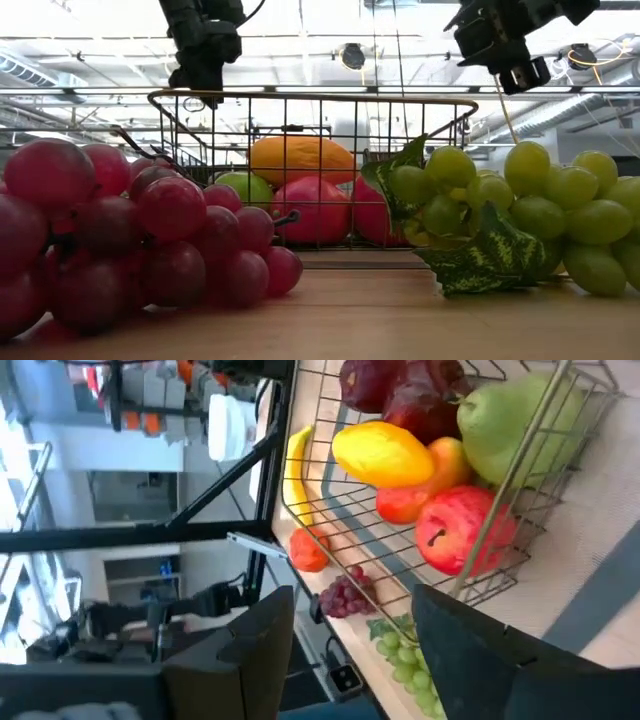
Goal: Build produce basket
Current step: Put the orange squash into the gold wire basket
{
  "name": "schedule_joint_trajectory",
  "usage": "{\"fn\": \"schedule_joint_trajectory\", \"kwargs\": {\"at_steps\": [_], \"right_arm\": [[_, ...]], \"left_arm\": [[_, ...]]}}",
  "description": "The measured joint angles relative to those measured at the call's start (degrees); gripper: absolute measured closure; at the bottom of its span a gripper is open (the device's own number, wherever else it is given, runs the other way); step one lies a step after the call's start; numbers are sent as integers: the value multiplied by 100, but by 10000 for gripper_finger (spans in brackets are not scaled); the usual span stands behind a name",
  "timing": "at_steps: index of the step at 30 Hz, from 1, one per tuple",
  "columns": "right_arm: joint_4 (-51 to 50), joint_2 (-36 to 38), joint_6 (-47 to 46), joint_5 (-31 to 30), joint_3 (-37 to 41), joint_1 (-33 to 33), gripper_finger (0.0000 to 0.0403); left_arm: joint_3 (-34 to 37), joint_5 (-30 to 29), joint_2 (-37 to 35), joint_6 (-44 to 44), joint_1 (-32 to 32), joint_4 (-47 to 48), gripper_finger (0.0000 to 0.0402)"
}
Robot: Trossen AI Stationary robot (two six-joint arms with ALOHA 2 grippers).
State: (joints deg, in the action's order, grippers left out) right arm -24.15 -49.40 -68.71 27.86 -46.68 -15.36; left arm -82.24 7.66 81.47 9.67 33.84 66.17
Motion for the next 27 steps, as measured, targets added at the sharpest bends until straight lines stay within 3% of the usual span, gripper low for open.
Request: {"fn": "schedule_joint_trajectory", "kwargs": {"at_steps": [9, 17, 23, 27], "right_arm": [[-863, 409, 1232, 812, 0, -730, 202], [-1241, 445, 2457, 1311, 0, -1198, 202], [-1282, 430, 2997, 1460, 0, -1477, 202], [-1278, 430, 3213, 1435, 0, -1582, 202]], "left_arm": [[0, 200, 0, 1565, -493, -50, 282], [0, 231, 0, 3055, -1549, -422, 282], [0, -165, 0, 4362, -2548, -1226, 282], [0, -546, 0, 4771, -3080, -1651, 282]]}}
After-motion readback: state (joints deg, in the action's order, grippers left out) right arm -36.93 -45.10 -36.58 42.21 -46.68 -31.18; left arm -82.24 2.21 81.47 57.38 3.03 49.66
